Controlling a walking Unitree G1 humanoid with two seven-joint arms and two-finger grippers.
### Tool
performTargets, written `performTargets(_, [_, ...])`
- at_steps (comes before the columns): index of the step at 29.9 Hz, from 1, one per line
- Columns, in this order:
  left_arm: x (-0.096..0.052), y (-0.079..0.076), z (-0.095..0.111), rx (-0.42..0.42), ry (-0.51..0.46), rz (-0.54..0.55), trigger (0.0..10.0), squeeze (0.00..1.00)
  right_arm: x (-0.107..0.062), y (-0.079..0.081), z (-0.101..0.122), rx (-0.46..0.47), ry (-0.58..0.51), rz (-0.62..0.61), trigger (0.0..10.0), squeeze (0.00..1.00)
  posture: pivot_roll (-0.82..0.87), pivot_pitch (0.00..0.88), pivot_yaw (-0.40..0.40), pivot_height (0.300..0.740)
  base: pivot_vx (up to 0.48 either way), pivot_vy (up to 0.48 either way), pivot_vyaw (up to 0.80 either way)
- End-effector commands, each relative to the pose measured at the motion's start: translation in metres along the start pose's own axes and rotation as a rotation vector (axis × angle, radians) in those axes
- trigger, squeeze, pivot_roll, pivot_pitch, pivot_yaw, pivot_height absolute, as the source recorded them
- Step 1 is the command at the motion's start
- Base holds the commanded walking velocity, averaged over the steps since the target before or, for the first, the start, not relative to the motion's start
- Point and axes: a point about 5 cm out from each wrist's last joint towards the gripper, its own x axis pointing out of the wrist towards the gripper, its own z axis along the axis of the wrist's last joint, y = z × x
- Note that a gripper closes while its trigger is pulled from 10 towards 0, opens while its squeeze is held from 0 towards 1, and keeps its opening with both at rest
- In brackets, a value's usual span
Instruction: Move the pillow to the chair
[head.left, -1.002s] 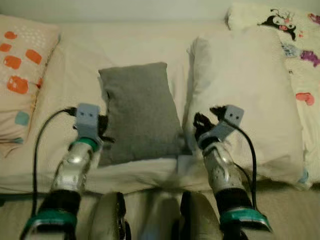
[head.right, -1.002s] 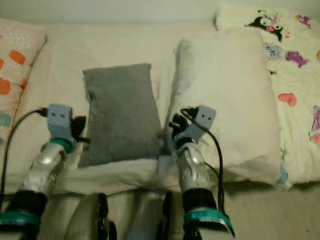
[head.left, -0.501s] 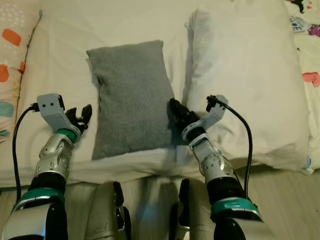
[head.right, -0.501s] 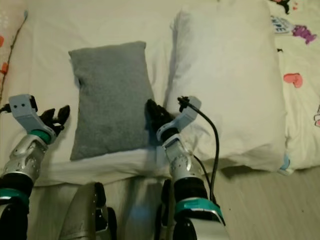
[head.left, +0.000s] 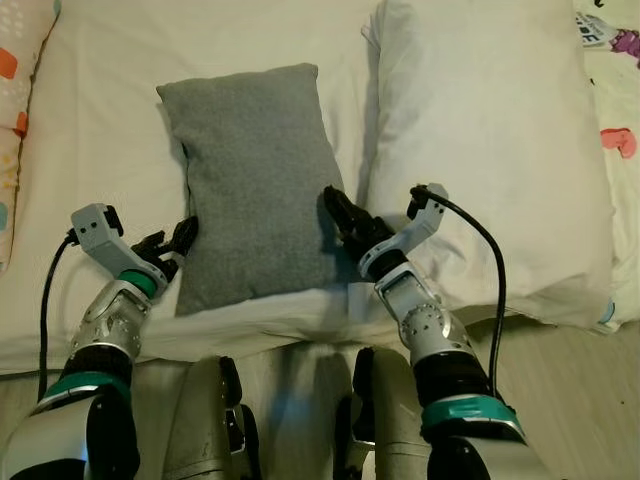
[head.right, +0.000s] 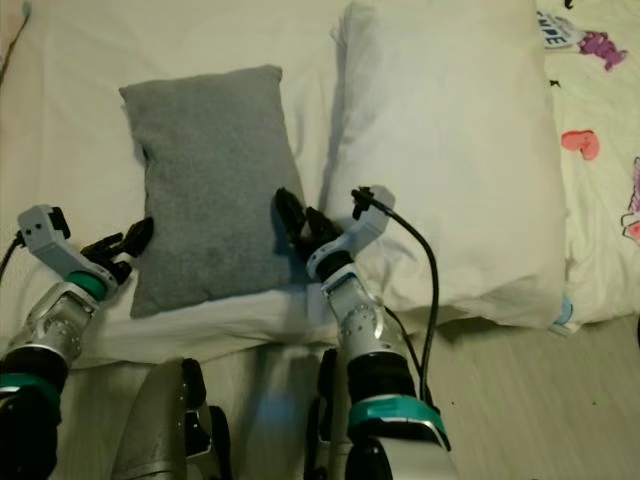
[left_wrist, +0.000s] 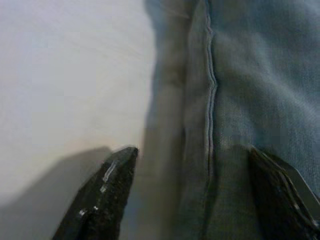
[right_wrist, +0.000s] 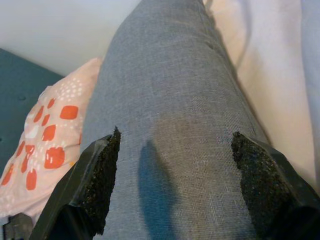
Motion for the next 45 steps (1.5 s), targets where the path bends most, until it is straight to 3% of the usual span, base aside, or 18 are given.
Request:
performTargets(1, [-0.005,0.005,-0.014,-0.087,0.028,0.006,10.0,1.00,-0.004,0.009,-0.028,0.103,0.037,0.008,10.0,1.00,-0.12,0.390,0.011,0.590,0.000,0.000,0.00])
performTargets(5, [-0.004,0.000,-0.011,-0.158,-0.009,-0.051,10.0,1.00,-0.006,0.010,-0.035,0.123,0.064,0.003,10.0,1.00,-0.13,0.389,0.009,0.590,0.000,0.000,0.00])
performTargets(10, [-0.004,-0.004,-0.016,-0.209,0.018,-0.119,10.0,1.00,-0.006,0.015,-0.044,0.125,0.118,0.015,10.0,1.00,-0.13,0.388,0.004,0.590,0.000,0.000,0.00])
performTargets(14, [-0.006,-0.006,-0.025,-0.269,0.052,-0.149,10.0,1.00,-0.006,0.023,-0.053,0.146,0.165,0.041,10.0,1.00,-0.14,0.387,0.004,0.590,0.000,0.000,0.00])
performTargets(19, [-0.010,-0.011,-0.040,-0.365,0.075,-0.196,10.0,1.00,-0.013,0.047,-0.070,0.220,0.237,0.127,10.0,1.00,-0.15,0.377,0.007,0.590,0.000,0.000,0.00])
performTargets(27, [-0.011,-0.015,-0.047,-0.402,0.088,-0.229,10.0,1.00,-0.021,0.062,-0.083,0.294,0.307,0.196,10.0,1.00,-0.13,0.372,0.007,0.590,0.000,0.000,0.00])
performTargets(30, [-0.013,-0.013,-0.046,-0.411,0.083,-0.239,10.0,1.00,-0.027,0.064,-0.096,0.237,0.385,0.205,10.0,1.00,-0.12,0.375,0.006,0.590,0.000,0.000,0.00])
performTargets(33, [-0.020,-0.003,-0.047,-0.359,0.106,-0.219,10.0,1.00,-0.031,0.061,-0.113,0.117,0.464,0.149,10.0,1.00,-0.11,0.375,0.006,0.590,0.000,0.000,0.00])
performTargets(34, [-0.020,-0.003,-0.047,-0.359,0.106,-0.219,10.0,1.00,-0.031,0.061,-0.113,0.117,0.464,0.149,10.0,1.00,-0.11,0.375,0.006,0.590,0.000,0.000,0.00])
performTargets(35, [-0.022,0.001,-0.047,-0.327,0.116,-0.195,10.0,1.00,-0.030,0.061,-0.115,0.081,0.472,0.129,10.0,0.81,-0.11,0.378,0.007,0.590,0.000,0.000,0.00])
performTargets(39, [-0.024,0.005,-0.047,-0.297,0.121,-0.170,10.0,1.00,-0.029,0.061,-0.117,0.054,0.476,0.112,10.0,0.81,-0.11,0.378,0.008,0.590,0.000,0.000,0.00])
performTargets(40, [-0.027,0.013,-0.045,-0.247,0.113,-0.106,10.0,0.76,-0.028,0.062,-0.116,0.059,0.462,0.097,10.0,0.00,-0.11,0.373,0.010,0.590,0.000,0.000,0.00])
performTargets(41, [-0.029,0.021,-0.042,-0.193,0.106,-0.034,10.0,0.00,-0.026,0.063,-0.115,0.064,0.449,0.087,10.0,0.00,-0.11,0.373,0.010,0.590,0.000,0.000,0.00])
performTargets(42, [-0.031,0.029,-0.037,-0.147,0.087,0.043,10.0,0.00,-0.025,0.064,-0.114,0.070,0.439,0.079,10.0,0.00,-0.11,0.378,0.013,0.590,0.000,0.000,0.00])
performTargets(44, [-0.031,0.029,-0.037,-0.147,0.087,0.043,10.0,0.00,-0.025,0.064,-0.114,0.070,0.439,0.079,10.0,0.00,-0.11,0.378,0.013,0.590,0.000,0.000,0.00])
performTargets(45, [-0.034,0.037,-0.032,-0.100,0.067,0.113,10.0,0.00,-0.024,0.065,-0.113,0.073,0.431,0.075,10.0,0.00,-0.11,0.379,0.014,0.590,0.000,0.000,0.00])
